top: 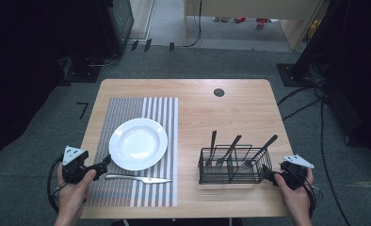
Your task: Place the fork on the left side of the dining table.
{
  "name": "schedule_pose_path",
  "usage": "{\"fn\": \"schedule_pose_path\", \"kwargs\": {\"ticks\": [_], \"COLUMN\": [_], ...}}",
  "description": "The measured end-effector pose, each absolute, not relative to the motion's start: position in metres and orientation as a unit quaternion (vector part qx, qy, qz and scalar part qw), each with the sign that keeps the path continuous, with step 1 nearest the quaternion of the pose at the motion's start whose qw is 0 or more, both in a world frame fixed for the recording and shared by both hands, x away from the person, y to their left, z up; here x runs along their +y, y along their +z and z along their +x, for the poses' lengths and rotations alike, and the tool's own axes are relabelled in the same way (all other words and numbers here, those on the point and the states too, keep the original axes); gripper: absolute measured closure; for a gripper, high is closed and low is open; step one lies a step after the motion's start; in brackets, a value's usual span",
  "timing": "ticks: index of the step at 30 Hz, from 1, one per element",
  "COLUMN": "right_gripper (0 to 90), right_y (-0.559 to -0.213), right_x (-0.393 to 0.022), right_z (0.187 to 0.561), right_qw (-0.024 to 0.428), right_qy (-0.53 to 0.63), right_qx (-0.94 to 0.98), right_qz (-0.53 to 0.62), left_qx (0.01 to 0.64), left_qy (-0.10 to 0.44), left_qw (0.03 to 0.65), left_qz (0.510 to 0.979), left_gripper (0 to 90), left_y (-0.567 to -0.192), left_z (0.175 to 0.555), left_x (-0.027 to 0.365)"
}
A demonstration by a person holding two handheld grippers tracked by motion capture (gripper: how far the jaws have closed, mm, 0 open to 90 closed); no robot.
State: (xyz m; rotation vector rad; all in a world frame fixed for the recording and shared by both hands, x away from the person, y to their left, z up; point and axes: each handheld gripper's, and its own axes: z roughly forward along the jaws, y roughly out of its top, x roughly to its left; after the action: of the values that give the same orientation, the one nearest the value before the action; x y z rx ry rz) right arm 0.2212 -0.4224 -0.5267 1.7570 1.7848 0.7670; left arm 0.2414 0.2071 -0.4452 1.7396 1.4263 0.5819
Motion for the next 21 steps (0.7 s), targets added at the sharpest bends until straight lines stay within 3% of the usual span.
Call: {"fn": "schedule_pose_path", "kwargs": {"ticks": [21], "right_gripper": [0.0], "right_y": [-0.527], "right_x": [-0.422], "right_z": [0.221], "right_qw": [0.258], "right_qy": [0.283], "right_qx": [0.658], "right_qz": [0.648], "left_qx": [0.489], "left_qy": [0.202], "left_qw": [0.436], "left_qz": [0.728], "left_gripper": [13.8], "left_y": [-0.412], "left_z": [0.253], "left_x": [0.123]}}
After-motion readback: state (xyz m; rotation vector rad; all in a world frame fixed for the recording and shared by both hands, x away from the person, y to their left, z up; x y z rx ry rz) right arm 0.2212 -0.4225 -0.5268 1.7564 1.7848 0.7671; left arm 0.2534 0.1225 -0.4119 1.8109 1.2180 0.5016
